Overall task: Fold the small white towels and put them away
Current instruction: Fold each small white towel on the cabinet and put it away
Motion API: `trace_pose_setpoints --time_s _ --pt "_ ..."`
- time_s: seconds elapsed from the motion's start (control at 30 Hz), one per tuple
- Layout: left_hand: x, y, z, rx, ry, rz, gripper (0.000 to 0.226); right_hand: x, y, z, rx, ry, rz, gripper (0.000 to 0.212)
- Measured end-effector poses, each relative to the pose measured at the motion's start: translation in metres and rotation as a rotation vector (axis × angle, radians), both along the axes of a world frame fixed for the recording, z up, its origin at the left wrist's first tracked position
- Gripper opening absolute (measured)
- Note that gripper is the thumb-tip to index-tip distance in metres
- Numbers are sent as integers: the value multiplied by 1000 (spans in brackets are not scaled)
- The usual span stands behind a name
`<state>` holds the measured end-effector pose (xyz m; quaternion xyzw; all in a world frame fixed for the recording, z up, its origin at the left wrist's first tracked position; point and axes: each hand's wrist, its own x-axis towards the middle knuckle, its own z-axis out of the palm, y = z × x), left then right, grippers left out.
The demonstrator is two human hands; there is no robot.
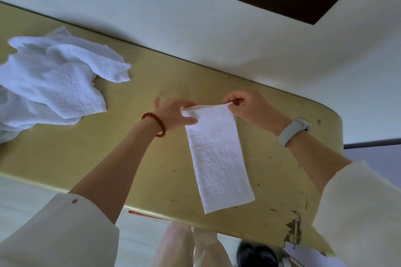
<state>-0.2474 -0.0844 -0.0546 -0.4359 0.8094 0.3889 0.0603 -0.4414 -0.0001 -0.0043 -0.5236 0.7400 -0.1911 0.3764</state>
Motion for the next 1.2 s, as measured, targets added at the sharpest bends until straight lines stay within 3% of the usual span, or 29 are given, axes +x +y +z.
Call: trace_pose_setpoints --time_s 0.13,0.23,0.3,0.4,0.53,0.6,0.7,0.77,0.97,1.2 --pt "-6 -6 23 214 231 83 6 -13 8 6 -15 105 14 26" --pt "-11 -4 27 44 243 117 6 -20 8 11 -92 145 -33 24" --pt "-16 1 25 -17 256 120 23 -23 9 14 -131 134 -45 23" --pt "-27 7 22 -36 213 42 76 -25 13 18 -140 113 11 21" --pt "-47 8 28 -115 168 -89 93 -27 18 22 -179 91 85 21" --pt "-54 7 33 -111 174 -104 83 -30 21 24 -167 82 108 23" --pt "-57 7 41 -170 165 -116 36 -36 27 27 -143 89 83 19" --pt "-56 6 46 -155 171 -98 16 -38 30 28 -165 77 39 20" --pt "-48 7 54 -284 158 13 13 -41 38 24 -304 85 -98 19" --pt "-30 60 38 -595 445 22 12 -26 93 -6 -505 233 -114 15"
